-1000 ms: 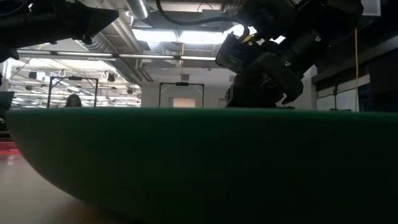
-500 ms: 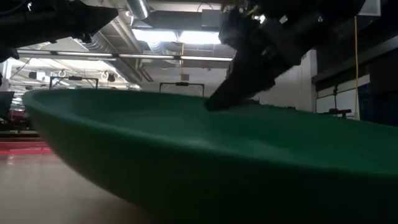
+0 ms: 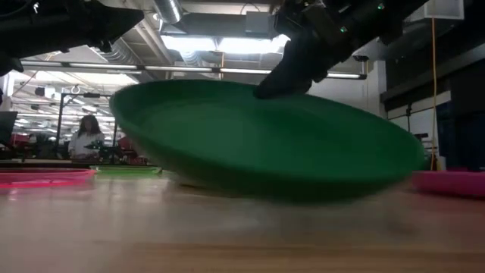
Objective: Stack plastic plates
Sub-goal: Stack the dark green plate on the blue plate
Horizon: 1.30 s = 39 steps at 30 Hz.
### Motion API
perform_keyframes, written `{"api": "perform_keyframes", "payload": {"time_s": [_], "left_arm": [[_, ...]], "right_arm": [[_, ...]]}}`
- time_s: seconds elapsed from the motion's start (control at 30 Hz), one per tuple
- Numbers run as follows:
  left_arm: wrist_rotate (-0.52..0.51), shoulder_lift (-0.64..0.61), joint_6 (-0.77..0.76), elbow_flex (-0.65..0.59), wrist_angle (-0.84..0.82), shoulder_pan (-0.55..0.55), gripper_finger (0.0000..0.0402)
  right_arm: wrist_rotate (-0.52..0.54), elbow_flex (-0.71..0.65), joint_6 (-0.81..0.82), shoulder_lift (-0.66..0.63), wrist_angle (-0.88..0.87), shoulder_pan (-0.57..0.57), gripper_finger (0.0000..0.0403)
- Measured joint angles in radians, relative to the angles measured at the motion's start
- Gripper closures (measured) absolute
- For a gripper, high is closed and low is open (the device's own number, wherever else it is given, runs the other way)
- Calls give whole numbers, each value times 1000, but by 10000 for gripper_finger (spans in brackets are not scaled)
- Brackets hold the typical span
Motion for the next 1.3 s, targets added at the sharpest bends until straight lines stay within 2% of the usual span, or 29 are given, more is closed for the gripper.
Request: {"api": "perform_keyframes", "payload": {"time_s": [0.13, 0.3, 0.7, 0.87, 1.3], "left_arm": [[0, 0, 0, 0, 0, 0, 392], [0, 0, 0, 0, 0, 0, 392], [-2, 0, -54, 0, 3, 0, 392], [-2, 0, -55, 0, 8, 16, 392], [7, 0, -56, 0, 6, 33, 392]], "right_arm": [[-49, 0, -15, -43, -18, -73, 401], [-51, 0, -19, -71, -17, -166, 401], [-51, 0, -49, -36, -2, -358, 401], [-87, 0, -75, 14, 15, -389, 401], [-86, 0, -97, 101, 17, -393, 401]]}}
